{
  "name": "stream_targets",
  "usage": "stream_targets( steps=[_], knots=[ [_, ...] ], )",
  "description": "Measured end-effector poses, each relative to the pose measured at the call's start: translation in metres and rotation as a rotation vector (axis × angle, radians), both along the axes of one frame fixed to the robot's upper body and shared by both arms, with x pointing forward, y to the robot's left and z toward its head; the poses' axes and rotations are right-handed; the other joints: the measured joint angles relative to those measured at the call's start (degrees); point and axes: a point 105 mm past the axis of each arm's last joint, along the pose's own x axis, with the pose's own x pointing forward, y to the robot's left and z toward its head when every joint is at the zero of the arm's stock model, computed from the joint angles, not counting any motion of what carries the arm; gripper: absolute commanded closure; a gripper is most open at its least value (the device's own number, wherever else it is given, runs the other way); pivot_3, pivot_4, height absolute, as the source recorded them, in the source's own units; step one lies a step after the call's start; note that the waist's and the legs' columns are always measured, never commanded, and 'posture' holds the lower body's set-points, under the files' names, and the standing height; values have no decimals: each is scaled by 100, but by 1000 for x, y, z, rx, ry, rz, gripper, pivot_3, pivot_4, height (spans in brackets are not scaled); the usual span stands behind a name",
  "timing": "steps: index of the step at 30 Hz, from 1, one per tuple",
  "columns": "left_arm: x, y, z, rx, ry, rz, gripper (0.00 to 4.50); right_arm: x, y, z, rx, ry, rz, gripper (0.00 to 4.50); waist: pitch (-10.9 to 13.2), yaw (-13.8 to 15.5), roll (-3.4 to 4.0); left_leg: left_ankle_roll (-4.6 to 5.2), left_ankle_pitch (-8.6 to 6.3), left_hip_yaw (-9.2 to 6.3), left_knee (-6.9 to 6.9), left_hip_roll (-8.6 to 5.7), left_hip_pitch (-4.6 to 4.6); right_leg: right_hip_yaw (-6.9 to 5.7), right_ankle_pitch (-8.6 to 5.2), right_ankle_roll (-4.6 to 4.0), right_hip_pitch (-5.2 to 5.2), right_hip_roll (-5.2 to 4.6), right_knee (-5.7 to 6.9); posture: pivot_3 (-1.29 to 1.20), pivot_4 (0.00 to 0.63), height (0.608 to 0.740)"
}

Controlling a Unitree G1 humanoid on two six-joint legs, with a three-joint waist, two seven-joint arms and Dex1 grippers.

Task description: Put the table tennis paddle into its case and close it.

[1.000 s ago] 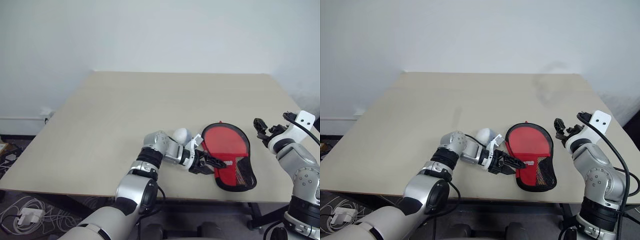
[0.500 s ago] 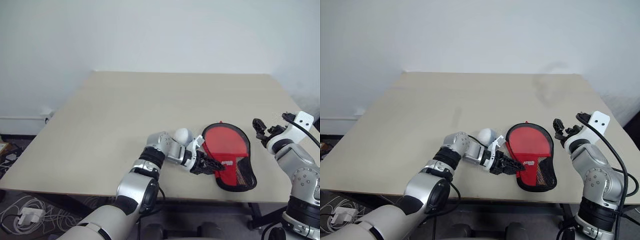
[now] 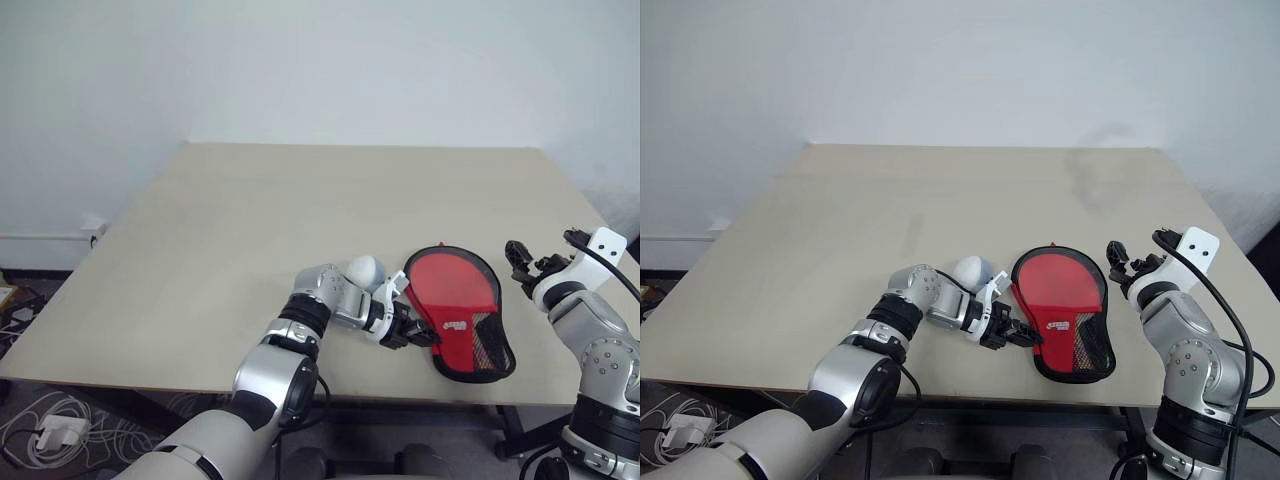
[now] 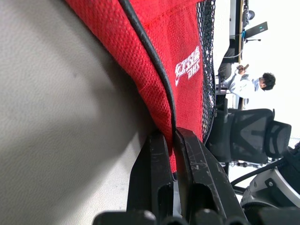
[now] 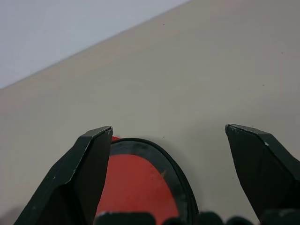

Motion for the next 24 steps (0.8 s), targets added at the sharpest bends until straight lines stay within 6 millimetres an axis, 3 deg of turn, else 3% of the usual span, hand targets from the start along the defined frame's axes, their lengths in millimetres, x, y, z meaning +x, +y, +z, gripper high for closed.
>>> stream_targets(
  steps=[4,10,19,24],
  knots=[
    [-3,0,0,14,10,-21,4489,0,0,0,2,-3,-1,318,0,-1,0,0,0,0,0,0,0,0,0,0,-1,0,0,0,0,716],
    [-26,3,11,27,49,-175,4489,0,2,-2,3,-2,0,318,1,-11,1,0,0,1,-5,0,-5,2,0,0,-10,0,0,0,0,716],
    [-29,49,12,62,53,-255,4489,-1,4,-6,-7,14,5,318,2,-78,7,-5,2,-3,-9,2,-5,9,0,0,-17,1,3,0,0,716],
    [-35,64,8,105,56,-281,4489,-1,6,-6,-20,17,15,318,2,-94,7,-5,2,-4,-9,2,-6,11,0,0,-19,1,2,0,0,716]
  ],
)
